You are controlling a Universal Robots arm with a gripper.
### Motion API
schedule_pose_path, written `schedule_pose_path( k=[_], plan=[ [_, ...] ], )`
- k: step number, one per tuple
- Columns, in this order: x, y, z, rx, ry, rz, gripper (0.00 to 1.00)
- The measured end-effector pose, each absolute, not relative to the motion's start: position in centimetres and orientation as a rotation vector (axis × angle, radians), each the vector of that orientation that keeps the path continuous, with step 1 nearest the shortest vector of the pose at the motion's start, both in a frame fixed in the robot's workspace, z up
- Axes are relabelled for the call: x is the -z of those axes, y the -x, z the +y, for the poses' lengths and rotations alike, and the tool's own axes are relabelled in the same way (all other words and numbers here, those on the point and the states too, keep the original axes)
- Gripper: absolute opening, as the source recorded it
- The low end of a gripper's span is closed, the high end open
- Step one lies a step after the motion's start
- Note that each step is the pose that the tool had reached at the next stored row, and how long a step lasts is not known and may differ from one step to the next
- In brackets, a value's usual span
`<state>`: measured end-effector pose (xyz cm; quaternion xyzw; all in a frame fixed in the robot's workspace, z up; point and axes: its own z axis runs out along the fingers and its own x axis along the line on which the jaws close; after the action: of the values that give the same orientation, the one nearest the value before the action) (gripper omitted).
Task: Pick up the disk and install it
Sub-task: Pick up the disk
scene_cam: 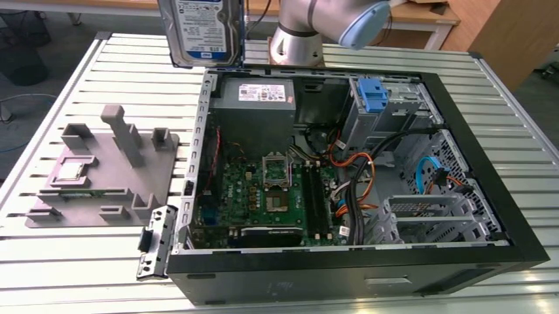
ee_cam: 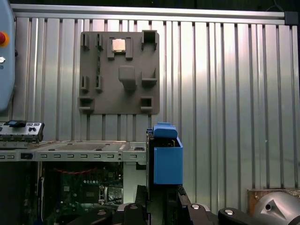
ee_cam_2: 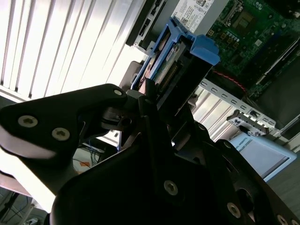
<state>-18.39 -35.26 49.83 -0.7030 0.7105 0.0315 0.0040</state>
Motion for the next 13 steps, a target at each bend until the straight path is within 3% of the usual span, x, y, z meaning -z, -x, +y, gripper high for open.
schedule_pose_path(
  k=[13],
  plan=[
    [-49.8, 13.9, -35.3, -0.102, 2.204, 2.228, 0.35]
  ],
)
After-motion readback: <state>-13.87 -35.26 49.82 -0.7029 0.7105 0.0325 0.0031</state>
